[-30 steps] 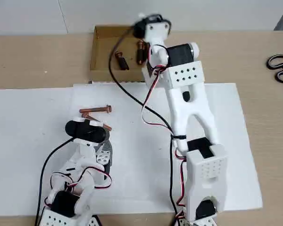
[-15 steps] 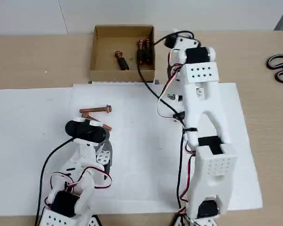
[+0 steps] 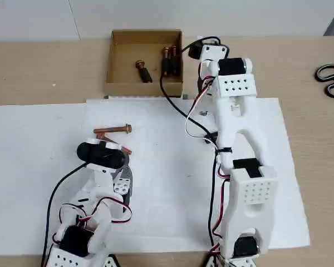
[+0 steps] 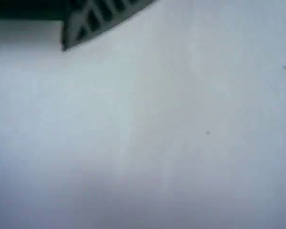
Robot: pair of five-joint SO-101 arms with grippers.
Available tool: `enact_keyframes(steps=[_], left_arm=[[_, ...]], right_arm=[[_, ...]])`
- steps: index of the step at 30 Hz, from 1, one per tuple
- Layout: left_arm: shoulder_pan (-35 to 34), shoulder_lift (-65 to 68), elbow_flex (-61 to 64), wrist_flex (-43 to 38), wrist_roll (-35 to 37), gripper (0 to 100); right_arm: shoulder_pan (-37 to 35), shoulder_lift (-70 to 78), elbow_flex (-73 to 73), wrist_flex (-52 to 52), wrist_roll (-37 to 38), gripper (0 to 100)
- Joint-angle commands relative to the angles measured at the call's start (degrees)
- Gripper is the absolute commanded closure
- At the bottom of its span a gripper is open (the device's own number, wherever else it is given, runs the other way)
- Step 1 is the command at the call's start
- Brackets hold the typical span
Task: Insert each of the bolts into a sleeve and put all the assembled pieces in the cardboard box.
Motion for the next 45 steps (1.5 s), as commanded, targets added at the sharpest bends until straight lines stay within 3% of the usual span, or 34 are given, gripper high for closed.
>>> enact_keyframes(steps=[1,10,21,36,42,45], left_arm=[[-0.26,-0.53,-0.13,-1.14,-0.26,99],[-0.26,-0.53,-0.13,-1.14,-0.26,99],[-0.26,-0.53,-0.13,-1.14,-0.26,99],[-0.26,-0.53,-0.13,-1.14,-0.26,99],[-0.26,-0.53,-0.13,-1.14,-0.26,99],[-0.26,-0.53,-0.13,-1.14,-0.26,99]], right_arm=[[0.48,0.40,-0.18,-1.54,3.34,80.1],[0.66,5.14,-0.18,-2.07,15.21,80.1],[5.41,5.41,-0.26,-4.00,13.89,80.1],[5.32,9.89,-0.26,-8.40,13.27,80.4],[5.23,11.30,-0.26,-8.40,13.19,94.9],[5.23,11.30,-0.26,-7.87,13.19,96.5]])
